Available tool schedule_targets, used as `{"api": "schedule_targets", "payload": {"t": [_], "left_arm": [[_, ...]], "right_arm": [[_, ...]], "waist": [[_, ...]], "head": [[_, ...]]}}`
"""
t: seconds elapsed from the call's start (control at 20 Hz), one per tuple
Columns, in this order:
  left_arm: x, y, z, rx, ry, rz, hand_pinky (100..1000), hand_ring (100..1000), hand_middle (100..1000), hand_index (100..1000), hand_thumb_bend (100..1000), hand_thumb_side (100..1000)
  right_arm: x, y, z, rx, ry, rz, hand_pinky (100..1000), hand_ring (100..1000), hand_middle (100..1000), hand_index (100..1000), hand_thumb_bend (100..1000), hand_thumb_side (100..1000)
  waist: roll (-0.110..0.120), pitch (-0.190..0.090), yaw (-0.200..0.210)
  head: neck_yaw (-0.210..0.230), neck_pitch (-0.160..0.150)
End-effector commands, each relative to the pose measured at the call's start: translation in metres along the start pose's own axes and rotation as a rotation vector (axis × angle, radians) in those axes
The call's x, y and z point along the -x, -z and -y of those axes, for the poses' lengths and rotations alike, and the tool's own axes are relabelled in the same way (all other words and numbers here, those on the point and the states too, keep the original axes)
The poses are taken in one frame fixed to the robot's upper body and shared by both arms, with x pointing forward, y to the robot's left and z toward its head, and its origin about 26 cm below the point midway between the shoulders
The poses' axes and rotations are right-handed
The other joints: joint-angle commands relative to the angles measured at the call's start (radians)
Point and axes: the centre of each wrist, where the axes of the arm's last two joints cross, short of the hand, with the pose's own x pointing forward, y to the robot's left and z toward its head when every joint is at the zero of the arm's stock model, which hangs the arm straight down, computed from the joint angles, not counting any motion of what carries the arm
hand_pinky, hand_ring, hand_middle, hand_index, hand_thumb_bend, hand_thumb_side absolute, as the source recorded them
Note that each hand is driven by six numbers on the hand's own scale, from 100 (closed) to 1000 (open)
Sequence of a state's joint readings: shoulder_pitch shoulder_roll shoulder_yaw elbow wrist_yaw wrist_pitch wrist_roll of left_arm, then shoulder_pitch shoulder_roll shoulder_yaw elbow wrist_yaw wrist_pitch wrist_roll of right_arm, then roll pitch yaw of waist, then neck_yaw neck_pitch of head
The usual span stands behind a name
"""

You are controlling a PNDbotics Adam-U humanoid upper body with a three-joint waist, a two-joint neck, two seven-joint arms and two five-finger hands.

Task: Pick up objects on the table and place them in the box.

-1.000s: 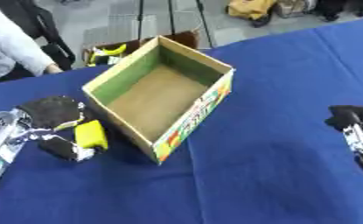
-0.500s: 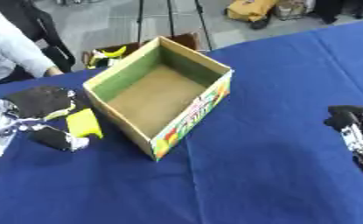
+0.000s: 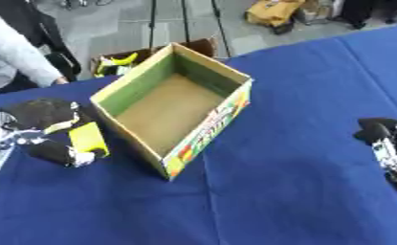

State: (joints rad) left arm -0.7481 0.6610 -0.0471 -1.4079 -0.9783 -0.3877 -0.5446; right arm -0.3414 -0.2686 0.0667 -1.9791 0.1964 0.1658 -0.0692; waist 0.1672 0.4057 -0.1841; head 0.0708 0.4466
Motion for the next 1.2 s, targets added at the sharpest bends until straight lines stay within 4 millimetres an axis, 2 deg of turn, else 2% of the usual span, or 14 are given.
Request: {"api": "schedule_targets", "payload": {"t": [0.05, 0.35, 0.6, 0.95, 1.2], "left_arm": [[0.012, -0.016, -0.026, -0.073, 0.021, -0.046, 124, 442, 502, 625, 100, 875], [0.017, -0.036, -0.057, -0.189, 0.013, -0.068, 112, 435, 479, 620, 100, 892], [0.021, -0.045, -0.073, -0.25, 0.003, -0.078, 100, 432, 473, 619, 100, 901], [0.019, -0.044, -0.096, -0.346, -0.012, -0.072, 100, 425, 461, 617, 100, 918], [0.021, -0.034, -0.109, -0.498, -0.061, -0.071, 100, 412, 434, 616, 100, 933]], "right_arm": [[-0.004, 0.001, 0.004, 0.014, -0.005, 0.014, 825, 873, 590, 757, 100, 690], [-0.005, 0.0, 0.005, 0.01, -0.008, 0.019, 825, 873, 590, 757, 100, 688], [-0.005, 0.0, 0.005, 0.005, -0.012, 0.026, 825, 874, 590, 757, 100, 686], [-0.006, 0.001, 0.006, -0.004, -0.015, 0.036, 825, 874, 590, 757, 100, 685], [-0.009, 0.003, 0.004, -0.019, -0.011, 0.051, 825, 874, 590, 757, 100, 685]], "waist": [[-0.005, -0.024, 0.001], [0.007, -0.029, -0.001], [0.018, -0.031, -0.01], [0.033, -0.03, -0.029], [0.046, -0.034, -0.056]], "head": [[-0.004, -0.01], [-0.004, 0.002], [0.004, 0.006], [0.023, 0.007], [0.051, 0.004]]}}
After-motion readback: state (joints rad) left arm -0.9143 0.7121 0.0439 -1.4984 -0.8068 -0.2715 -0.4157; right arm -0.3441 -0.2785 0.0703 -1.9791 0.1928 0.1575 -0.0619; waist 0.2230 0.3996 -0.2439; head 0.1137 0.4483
